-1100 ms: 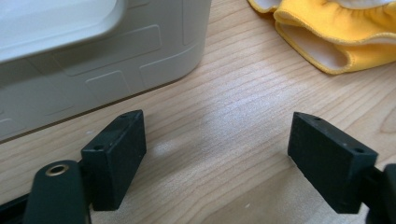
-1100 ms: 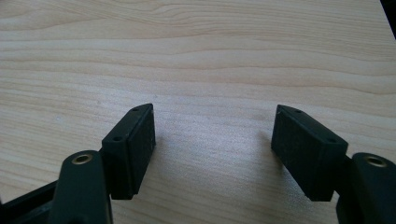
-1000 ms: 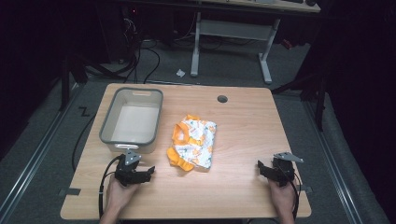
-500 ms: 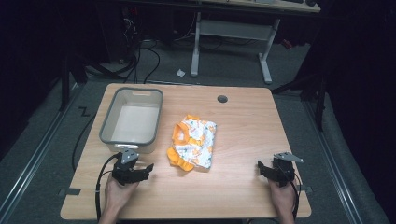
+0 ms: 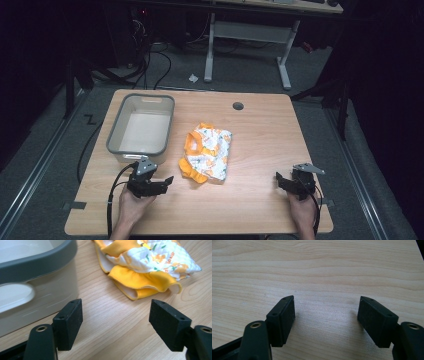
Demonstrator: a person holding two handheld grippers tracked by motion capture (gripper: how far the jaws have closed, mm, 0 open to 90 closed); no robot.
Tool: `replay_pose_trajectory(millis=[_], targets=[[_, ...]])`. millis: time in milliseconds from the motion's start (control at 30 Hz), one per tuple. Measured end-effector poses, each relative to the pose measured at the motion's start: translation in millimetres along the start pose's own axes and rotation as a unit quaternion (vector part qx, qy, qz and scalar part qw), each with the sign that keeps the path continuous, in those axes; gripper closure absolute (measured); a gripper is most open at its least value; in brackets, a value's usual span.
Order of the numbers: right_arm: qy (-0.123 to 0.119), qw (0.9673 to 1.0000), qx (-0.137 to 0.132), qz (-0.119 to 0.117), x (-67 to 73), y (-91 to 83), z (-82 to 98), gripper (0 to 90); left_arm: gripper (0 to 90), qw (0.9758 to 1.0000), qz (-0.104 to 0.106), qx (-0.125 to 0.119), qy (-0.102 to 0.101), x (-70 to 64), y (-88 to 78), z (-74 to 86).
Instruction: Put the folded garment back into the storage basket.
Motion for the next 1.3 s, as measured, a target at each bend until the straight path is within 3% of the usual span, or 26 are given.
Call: replay_pose_trajectory(millis=[167, 367, 467, 700, 1000, 1133, 1300], targets=[[0.0, 1.0, 0.0, 0.0, 0.0, 0.0, 0.0, 30.6, 30.6, 0.9997, -0.004, 0.007, 0.024, -8.6, 4.3, -5.0], [0.0, 1.0, 0.0, 0.0, 0.0, 0.0, 0.0, 30.6, 30.8, 0.9997, 0.0, 0.004, 0.023, -14.5, 8.4, -10.9], [0.0, 1.0, 0.0, 0.0, 0.0, 0.0, 0.0, 30.6, 29.2, 0.9999, 0.013, -0.004, 0.007, -16.5, 10.0, -16.1], [0.0, 1.0, 0.0, 0.0, 0.1, 0.0, 0.0, 30.6, 25.1, 0.9998, 0.01, -0.003, 0.017, -27.8, 21.3, -30.4], [0.0, 1.0, 0.001, 0.0, 0.2, -0.2, 0.0, 30.3, 21.9, 0.9998, 0.007, 0.003, 0.016, -35.3, 39.7, -45.1], [0.0, 1.0, 0.001, 0.0, 0.3, -0.2, 0.0, 30.4, 20.7, 1.0, 0.008, 0.001, 0.004, -34.4, 46.2, -50.3], [0.0, 1.0, 0.001, 0.0, 0.3, 0.0, 0.0, 30.3, 15.3, 0.9998, 0.007, 0.018, -0.012, -35.2, 56.8, -57.9]])
Point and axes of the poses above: each handheld gripper's, and its own axes: y roughly forward along the jaws, z roughly out of its underside, x roughly to its left, the point moved 3 cm from there along y, roughly forward along the jaws, and after that the axes turned 6 degrees about -y, right-handed, at the moved point
